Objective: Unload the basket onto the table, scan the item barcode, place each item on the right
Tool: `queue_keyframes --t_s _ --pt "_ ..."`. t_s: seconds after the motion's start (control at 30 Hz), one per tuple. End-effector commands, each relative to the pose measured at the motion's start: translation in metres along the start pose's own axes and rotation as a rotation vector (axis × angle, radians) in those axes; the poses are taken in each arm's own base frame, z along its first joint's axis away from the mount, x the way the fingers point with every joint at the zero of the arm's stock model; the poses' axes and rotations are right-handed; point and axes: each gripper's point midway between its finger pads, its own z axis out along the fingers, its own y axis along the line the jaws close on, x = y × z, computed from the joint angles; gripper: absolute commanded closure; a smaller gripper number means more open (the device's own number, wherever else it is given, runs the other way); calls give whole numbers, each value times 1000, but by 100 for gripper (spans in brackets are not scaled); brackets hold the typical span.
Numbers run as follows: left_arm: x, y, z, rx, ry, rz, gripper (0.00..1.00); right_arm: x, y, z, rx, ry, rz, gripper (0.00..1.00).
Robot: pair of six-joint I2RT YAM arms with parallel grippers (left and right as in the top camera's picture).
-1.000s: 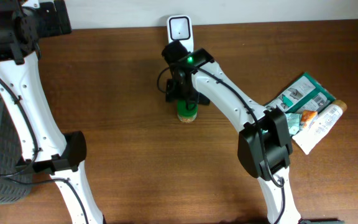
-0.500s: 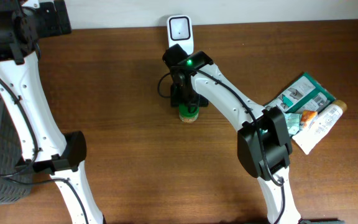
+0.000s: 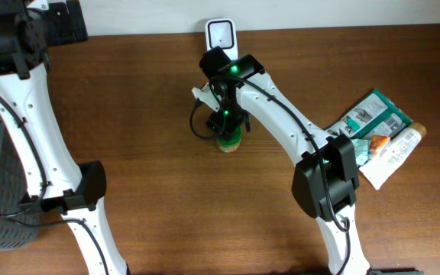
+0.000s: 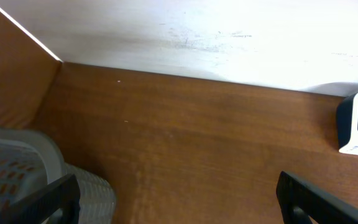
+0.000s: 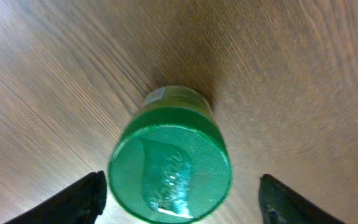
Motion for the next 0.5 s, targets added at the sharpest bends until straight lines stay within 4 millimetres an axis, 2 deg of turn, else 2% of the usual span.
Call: queue_keyframes --t_s 0.0,0.07,0.13,0.23,0.3,0.37,0.4,0.47 --pt "2 3 3 -17 9 -10 1 -3 -10 -4 55 -4 -24 15" --pt "2 3 3 -17 9 -10 1 -7 -9 -5 50 -24 79 4" --pt "2 3 3 -17 9 -10 1 -8 -10 -5 51 -34 187 1" --pt "2 3 3 -17 9 -10 1 -12 -7 -6 22 -53 399 2" --pt "2 3 3 -17 9 -10 1 -12 -9 -5 18 -56 611 2" --pt "2 3 3 -17 9 -10 1 -10 -10 -2 14 -51 896 2" --pt "2 3 3 -17 9 -10 1 -11 -12 4 24 -57 978 1" --pt "2 3 3 -17 10 -10 1 -13 -12 15 22 -64 1022 2"
